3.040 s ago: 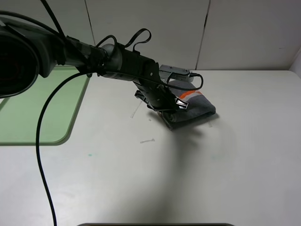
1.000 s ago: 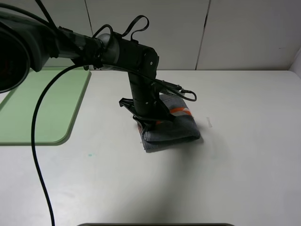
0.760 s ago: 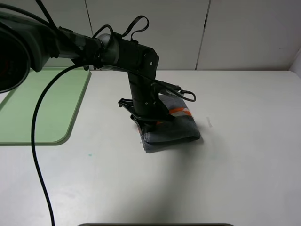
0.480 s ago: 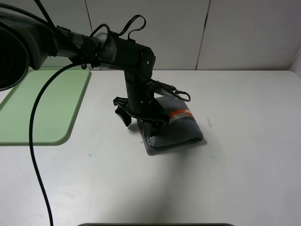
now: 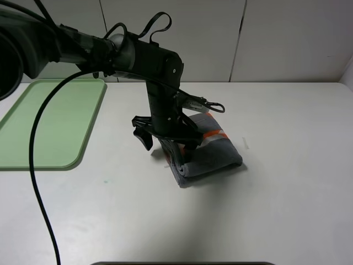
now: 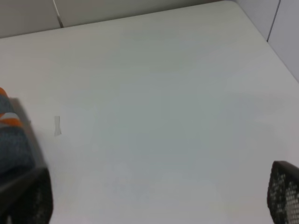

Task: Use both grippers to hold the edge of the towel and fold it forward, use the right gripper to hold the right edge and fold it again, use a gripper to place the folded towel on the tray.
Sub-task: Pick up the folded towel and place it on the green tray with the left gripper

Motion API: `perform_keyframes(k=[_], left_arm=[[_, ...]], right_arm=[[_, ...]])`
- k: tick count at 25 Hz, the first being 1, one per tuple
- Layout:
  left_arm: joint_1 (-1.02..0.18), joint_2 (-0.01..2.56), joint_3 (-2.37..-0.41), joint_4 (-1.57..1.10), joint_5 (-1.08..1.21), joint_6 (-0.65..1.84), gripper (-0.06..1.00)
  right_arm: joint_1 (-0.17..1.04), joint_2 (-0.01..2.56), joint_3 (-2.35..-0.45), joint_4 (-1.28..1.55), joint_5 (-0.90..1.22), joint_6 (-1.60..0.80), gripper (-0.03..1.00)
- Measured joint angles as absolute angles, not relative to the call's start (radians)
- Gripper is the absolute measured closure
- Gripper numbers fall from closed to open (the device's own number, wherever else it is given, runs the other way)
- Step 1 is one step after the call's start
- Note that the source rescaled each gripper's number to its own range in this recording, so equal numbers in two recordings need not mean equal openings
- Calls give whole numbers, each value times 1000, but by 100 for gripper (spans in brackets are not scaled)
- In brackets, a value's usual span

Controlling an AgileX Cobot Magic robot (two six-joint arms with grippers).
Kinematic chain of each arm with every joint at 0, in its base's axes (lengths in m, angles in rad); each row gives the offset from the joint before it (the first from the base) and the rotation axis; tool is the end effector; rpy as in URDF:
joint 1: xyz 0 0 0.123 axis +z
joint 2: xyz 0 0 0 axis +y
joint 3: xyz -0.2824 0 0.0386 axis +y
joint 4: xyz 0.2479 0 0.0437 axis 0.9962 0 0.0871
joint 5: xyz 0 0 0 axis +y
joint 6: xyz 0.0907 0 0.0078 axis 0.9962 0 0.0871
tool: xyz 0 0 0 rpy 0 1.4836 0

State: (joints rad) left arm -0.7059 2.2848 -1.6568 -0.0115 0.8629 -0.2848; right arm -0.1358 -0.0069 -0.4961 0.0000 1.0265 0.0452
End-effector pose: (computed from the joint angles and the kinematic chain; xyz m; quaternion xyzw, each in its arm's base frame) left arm 0.3461 -0.2960 0.1111 0.2050 0.9752 -0.0438 0.0712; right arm -0.0040 0.0006 0.2789 0.0762 0.8399 -0.0243 0.5368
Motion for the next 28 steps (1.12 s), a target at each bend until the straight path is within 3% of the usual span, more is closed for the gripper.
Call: perform_keyframes(k=[15, 17, 28], left_arm=[[-736, 2328, -1658, -17, 704, -321, -4], [-741, 2329, -1658, -17, 695, -321, 1], [-756, 2331, -1658, -55, 649, -322, 50]], right_arm=[[-136, -7, -496, 0, 1027, 45, -3], [-136, -7, -496, 0, 1027, 45, -3], [-136, -7, -496, 0, 1027, 45, -3]])
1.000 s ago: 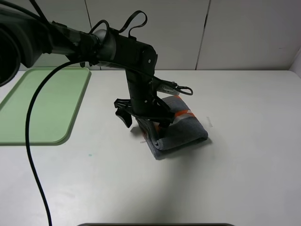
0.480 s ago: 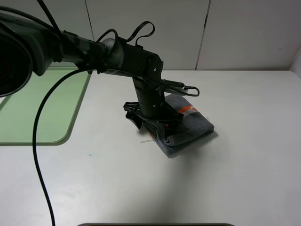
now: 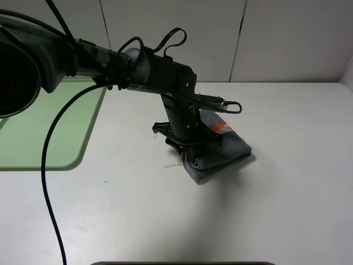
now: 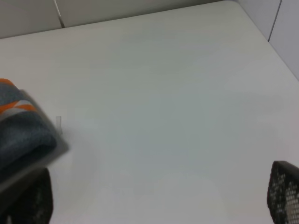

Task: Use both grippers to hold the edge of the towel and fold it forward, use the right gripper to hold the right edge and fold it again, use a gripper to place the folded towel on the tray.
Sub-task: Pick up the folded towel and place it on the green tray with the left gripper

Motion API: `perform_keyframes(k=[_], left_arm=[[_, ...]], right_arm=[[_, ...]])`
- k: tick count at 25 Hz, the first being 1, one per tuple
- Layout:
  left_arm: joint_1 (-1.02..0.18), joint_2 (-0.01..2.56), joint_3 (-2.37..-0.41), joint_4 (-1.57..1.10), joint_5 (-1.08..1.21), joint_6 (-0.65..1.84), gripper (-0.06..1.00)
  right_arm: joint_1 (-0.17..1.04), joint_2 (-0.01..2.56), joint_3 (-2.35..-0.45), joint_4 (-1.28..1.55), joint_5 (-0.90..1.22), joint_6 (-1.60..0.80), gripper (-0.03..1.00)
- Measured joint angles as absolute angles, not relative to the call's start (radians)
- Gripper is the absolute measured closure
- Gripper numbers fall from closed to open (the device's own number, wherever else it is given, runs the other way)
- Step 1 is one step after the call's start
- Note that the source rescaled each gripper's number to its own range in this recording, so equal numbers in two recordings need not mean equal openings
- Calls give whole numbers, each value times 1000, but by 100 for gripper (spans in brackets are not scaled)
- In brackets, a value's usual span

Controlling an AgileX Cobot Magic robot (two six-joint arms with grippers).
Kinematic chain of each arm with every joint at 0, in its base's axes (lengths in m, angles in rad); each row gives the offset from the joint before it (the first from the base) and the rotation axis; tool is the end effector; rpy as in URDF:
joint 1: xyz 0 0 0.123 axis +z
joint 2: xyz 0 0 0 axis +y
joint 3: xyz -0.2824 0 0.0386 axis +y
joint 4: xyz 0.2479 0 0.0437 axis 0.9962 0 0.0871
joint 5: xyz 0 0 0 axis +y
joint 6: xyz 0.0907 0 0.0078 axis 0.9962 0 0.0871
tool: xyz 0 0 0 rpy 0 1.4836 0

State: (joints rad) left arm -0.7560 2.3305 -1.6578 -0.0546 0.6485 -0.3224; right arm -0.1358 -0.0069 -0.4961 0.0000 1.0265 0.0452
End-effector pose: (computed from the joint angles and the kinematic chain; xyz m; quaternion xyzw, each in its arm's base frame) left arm 0.3425 -0.3271 0.0950 0.1937 0.9664 -0.1031 0.1336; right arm -0.0040 0.0006 0.2789 0.0762 0.8399 -0.0243 0.5368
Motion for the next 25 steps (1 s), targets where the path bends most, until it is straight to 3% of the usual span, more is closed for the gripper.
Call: perform_keyframes(k=[1, 3, 5, 15, 25], left_arm=[[-756, 2331, -1658, -55, 649, -322, 50], [-756, 2331, -1658, -57, 642, -323, 63], [-756, 2331, -1660, -57, 640, -323, 70], [-748, 2312, -1662, 0, 696, -324, 70], [-648, 2204, -1653, 117, 871, -266, 71]], right_arm=[[-136, -7, -496, 0, 1027, 45, -3], [-136, -7, -496, 0, 1027, 45, -3], [-136, -7, -496, 0, 1027, 45, -3], [-136, -7, -496, 0, 1027, 45, -3], [-136, -7, -496, 0, 1027, 45, -3]])
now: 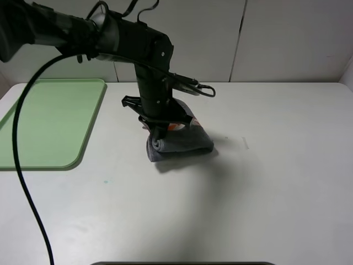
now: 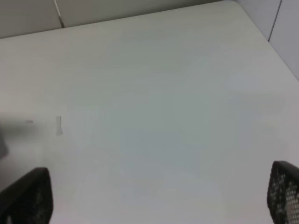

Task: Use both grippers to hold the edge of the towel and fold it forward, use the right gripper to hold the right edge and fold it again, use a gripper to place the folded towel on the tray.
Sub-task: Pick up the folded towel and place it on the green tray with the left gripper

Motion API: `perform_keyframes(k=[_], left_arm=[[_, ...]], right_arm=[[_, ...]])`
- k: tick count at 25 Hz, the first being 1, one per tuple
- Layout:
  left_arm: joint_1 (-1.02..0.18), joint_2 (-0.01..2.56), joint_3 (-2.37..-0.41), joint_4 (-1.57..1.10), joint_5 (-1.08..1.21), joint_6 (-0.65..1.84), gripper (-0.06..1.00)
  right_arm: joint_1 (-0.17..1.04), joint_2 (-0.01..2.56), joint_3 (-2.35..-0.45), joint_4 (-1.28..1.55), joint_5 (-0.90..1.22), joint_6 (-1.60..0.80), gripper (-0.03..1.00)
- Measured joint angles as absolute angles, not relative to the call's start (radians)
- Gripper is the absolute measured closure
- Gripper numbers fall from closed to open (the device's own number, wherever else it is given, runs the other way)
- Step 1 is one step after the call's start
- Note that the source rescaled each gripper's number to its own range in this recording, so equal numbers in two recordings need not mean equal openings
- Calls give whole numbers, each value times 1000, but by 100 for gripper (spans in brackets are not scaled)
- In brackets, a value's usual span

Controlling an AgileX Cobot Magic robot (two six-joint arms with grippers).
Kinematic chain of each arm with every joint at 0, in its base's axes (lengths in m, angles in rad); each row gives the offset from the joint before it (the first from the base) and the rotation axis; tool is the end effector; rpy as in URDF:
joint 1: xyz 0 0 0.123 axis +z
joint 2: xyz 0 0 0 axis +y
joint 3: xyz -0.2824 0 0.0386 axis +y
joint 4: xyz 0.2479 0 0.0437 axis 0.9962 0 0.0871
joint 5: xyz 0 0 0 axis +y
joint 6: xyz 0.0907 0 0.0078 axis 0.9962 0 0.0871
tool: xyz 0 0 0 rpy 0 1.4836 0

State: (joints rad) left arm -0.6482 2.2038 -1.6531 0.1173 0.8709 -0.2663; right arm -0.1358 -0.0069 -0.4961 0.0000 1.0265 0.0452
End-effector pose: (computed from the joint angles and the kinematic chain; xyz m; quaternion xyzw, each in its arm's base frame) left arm 0.3666 -0.2674 0.1473 0.2198 0.9672 -0.0080 0.1272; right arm -0.0040 0.0006 0.2789 0.0762 0.8399 -0.0243 0.5368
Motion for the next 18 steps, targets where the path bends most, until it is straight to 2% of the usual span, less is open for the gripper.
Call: perform_keyframes(k=[18], left_arm=[[-384, 2090, -1651, 123, 991, -99, 71]], right_arm=[[-136, -7, -496, 0, 1027, 45, -3]])
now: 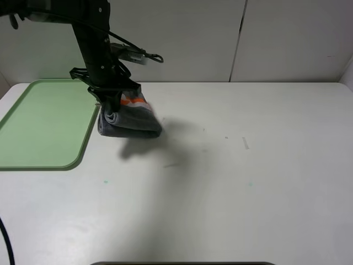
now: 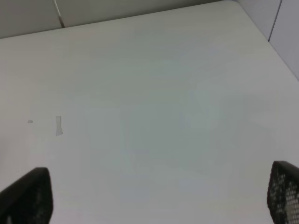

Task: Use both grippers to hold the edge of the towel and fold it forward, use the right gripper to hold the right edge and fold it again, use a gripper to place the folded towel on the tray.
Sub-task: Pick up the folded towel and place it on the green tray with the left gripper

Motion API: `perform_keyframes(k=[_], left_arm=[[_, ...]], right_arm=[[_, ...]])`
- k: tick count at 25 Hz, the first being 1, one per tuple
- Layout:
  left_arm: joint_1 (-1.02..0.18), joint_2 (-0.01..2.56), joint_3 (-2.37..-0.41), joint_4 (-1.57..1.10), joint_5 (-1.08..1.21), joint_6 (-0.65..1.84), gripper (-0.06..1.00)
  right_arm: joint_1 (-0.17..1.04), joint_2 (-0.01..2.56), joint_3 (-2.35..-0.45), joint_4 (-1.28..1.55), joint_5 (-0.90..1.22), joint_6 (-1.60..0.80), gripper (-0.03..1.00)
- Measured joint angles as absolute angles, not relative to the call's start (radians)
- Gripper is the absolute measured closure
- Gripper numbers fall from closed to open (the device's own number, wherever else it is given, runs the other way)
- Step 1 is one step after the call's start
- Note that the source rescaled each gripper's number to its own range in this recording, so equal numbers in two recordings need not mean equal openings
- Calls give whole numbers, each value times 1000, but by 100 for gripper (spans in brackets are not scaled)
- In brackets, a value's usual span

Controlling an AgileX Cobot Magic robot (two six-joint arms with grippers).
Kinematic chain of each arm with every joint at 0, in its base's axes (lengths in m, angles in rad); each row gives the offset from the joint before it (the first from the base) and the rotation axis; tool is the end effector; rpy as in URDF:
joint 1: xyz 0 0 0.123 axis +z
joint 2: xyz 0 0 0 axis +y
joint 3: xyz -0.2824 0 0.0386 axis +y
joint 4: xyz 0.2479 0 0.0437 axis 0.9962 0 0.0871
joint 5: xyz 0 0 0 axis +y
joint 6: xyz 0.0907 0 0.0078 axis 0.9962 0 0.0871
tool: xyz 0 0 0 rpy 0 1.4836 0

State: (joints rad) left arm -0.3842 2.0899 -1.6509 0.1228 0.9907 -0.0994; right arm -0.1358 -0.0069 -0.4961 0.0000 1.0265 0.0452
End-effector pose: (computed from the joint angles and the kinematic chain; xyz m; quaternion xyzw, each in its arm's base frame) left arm 0.4089 -0.1552 0.1951 0.1680 0.9777 0.0260 0.1235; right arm -0.0040 0.0006 0.2789 0.0762 0.8399 -0.0243 0.5368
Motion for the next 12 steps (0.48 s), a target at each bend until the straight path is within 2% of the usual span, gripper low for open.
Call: perform_keyframes(k=[12], left_arm=[[-236, 2068, -1635, 122, 1045, -15, 71]], right_arm=[[-136, -7, -496, 0, 1027, 45, -3]])
